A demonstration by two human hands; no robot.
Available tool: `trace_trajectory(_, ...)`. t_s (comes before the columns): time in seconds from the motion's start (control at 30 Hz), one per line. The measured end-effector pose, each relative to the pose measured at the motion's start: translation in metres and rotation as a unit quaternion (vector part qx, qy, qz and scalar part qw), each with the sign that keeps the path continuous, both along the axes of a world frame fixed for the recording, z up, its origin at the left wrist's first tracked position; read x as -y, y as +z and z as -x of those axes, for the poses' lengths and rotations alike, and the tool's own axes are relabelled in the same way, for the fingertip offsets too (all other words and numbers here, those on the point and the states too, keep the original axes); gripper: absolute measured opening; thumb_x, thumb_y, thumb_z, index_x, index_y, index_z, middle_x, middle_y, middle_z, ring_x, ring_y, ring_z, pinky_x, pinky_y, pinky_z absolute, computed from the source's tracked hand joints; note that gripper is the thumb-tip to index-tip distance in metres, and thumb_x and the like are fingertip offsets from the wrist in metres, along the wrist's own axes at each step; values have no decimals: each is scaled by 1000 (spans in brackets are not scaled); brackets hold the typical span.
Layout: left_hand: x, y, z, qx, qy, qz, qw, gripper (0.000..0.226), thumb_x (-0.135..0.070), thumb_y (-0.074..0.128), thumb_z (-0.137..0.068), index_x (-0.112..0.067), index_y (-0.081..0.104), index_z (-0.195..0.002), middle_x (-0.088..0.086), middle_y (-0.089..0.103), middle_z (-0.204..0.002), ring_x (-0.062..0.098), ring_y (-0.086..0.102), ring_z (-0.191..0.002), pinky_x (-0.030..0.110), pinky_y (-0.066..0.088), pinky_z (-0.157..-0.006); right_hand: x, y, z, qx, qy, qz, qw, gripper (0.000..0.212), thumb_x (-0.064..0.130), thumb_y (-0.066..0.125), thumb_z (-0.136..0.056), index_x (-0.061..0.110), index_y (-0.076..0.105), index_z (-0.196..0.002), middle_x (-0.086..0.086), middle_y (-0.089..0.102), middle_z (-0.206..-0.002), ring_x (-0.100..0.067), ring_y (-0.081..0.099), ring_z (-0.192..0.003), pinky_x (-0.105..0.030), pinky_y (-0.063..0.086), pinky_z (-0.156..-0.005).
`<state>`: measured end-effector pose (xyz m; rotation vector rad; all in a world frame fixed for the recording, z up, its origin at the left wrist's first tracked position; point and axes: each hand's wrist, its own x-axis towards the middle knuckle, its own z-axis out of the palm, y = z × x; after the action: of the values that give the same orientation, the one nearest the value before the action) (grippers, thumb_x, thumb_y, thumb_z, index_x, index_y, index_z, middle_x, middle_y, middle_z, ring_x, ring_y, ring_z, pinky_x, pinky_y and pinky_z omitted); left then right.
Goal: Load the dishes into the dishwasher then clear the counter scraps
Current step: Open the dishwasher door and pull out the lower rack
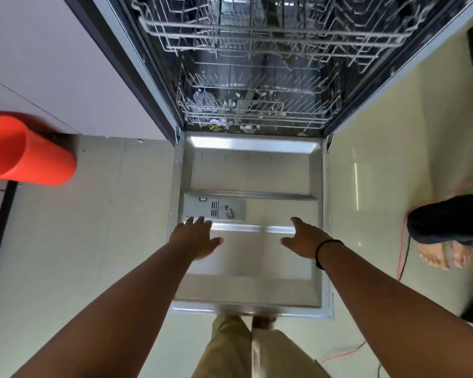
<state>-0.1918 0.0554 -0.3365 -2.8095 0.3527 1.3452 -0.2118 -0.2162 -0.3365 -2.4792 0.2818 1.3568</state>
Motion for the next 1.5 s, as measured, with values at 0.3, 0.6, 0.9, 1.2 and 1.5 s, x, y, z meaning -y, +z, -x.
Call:
trace_trajectory(0.3,23,-32,-159,143,24,-12,989,85,-61,44,-90,-14,10,-152,13,3,-160,37,7,-145,52,22,-113,19,-44,-123,120,23,45,991,76,44,58,-86,10,26,-146,-14,35,-148,-33,37,-134,-47,36,-107)
trace_trajectory(0.6,47,-59,-246,189,38,0,981,92,-52,54,-90,-14,-3,-152,12,-8,-160,35,-4,-146,51,7,-116,54,-57,-233,198,79,122,969,85,41,57,-90,13,7,-153,-12,5,-160,-34,11,-146,-49,22,-116)
trace_trajectory(0.9,39,-85,-275,168,48,-5,985,96,-56,56,-88,-17,-3,-153,12,-5,-160,33,-2,-147,50,7,-116,52,-80,-271,162,71,118,977,94,43,60,-87,14,0,-153,-8,0,-161,-34,1,-147,-52,15,-116)
trace_trajectory(1.2,41,-95,-270,176,43,-10,983,110,-62,65,-77,-19,-3,-153,14,-2,-160,33,0,-147,51,3,-117,49,-86,-266,170,60,117,977,96,40,63,-84,14,1,-153,-10,4,-160,-34,6,-146,-55,19,-115)
trace_trajectory(1.5,40,-102,-209,149,44,-39,987,114,-65,62,-77,-16,-8,-152,14,-6,-160,35,0,-146,48,3,-119,43,-96,-207,182,116,162,963,92,41,62,-83,7,10,-150,-18,19,-154,-37,18,-142,-46,25,-112)
